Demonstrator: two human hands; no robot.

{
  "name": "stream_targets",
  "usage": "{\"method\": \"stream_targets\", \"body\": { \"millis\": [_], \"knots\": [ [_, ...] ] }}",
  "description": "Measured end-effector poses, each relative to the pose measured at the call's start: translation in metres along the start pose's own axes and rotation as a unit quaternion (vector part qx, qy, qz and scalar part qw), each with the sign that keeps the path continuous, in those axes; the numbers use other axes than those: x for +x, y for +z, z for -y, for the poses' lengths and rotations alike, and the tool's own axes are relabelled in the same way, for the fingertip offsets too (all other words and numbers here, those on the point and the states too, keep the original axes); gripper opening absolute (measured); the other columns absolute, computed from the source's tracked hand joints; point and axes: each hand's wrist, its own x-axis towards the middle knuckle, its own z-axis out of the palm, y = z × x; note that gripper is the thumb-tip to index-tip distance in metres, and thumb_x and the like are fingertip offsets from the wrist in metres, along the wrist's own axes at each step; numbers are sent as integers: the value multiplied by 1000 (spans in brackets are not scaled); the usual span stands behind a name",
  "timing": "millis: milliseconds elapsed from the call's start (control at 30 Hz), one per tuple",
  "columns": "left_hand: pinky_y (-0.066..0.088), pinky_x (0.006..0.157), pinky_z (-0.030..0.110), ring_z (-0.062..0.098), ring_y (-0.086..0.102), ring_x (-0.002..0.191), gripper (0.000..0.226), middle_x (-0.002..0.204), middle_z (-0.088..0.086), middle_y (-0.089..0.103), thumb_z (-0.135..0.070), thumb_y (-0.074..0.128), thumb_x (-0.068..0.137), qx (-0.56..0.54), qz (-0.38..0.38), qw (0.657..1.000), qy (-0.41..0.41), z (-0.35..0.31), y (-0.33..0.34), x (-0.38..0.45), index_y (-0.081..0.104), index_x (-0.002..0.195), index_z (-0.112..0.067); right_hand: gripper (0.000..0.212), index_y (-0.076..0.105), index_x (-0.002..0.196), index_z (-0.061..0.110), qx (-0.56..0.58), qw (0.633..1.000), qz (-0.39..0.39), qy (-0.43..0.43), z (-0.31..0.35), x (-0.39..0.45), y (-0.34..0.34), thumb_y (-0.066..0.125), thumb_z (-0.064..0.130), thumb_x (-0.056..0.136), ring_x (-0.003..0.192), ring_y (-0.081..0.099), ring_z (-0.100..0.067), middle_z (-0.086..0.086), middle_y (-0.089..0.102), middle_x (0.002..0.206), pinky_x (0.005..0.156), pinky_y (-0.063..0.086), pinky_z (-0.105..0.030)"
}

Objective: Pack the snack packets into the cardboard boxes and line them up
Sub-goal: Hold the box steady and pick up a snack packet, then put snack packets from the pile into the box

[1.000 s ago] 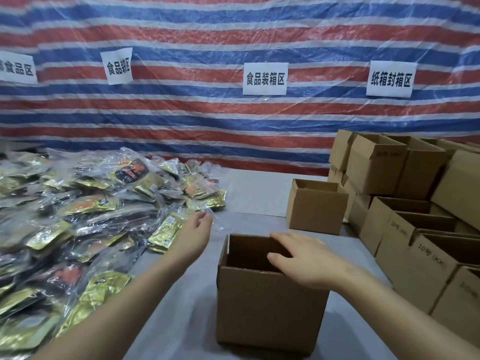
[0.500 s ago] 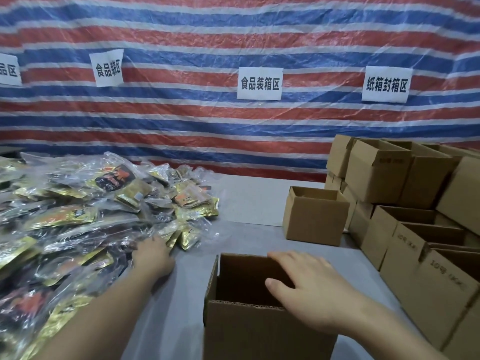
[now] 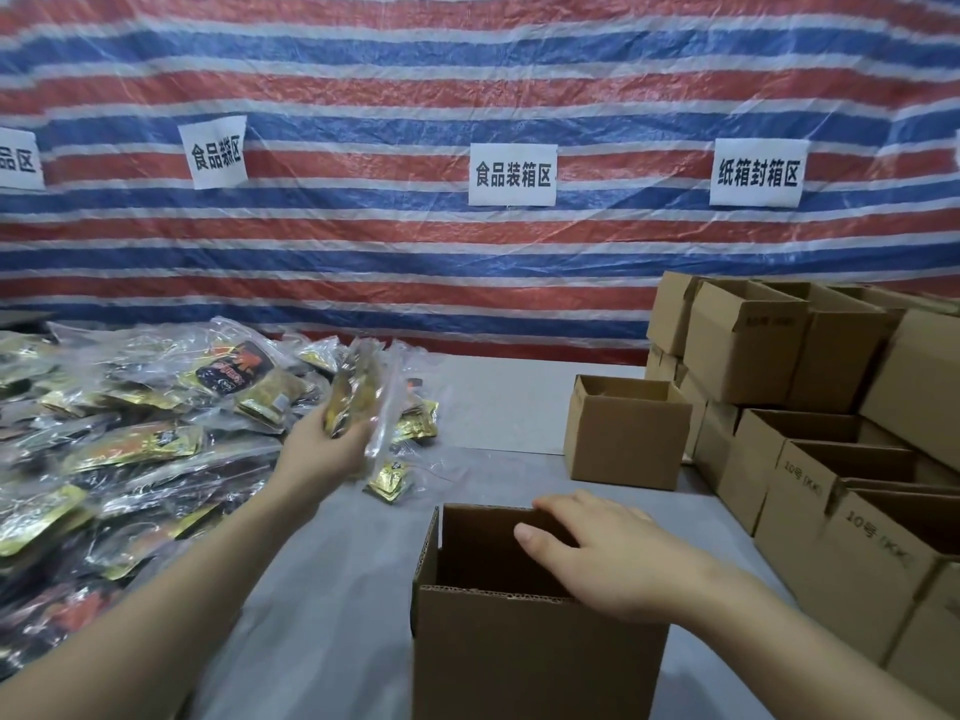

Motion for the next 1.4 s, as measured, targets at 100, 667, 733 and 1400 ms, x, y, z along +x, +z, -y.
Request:
{"method": "stream_targets", "body": {
  "millis": [100, 667, 733, 1400],
  "knots": [
    [61, 66, 37, 18, 65, 72, 9, 83, 3, 65, -26, 65, 93, -11, 30, 996, 87, -50, 16, -24, 62, 98, -20, 88, 21, 158, 35, 55, 997, -50, 4, 12, 5, -12, 21, 83, 85, 150, 27, -22, 6, 25, 165, 122, 20, -51],
    [48, 98, 44, 20, 55, 116, 42, 122, 1, 56, -35, 45, 97, 207, 133, 938, 246, -124, 104, -65, 43, 136, -21, 49, 53, 132, 23, 688, 711, -149, 1, 40, 58, -56, 73, 33, 89, 95, 74, -24, -10, 73, 108, 75, 61, -37],
    [51, 92, 25, 2, 57, 108, 39, 114, -15, 55, -32, 52, 97, 100, 212, 948, 215, -121, 95, -68, 40, 134, -32, 46, 53, 136, 20, 720, 680, -134, -4, 28, 55, -54, 65, 32, 94, 92, 75, -24, -12, 73, 110, 70, 61, -38],
    [29, 108, 13, -22, 37, 125, 72, 133, -44, 43, -63, 69, 75, 126, 346, 929, 38, -20, 18, -93, 28, 135, -62, 25, 64, 101, 17, 194, 960, 162, -119, -8, 28, -20, 68, 35, 84, 84, 64, -14, 3, 67, 88, 82, 51, -33]
  ]
}}
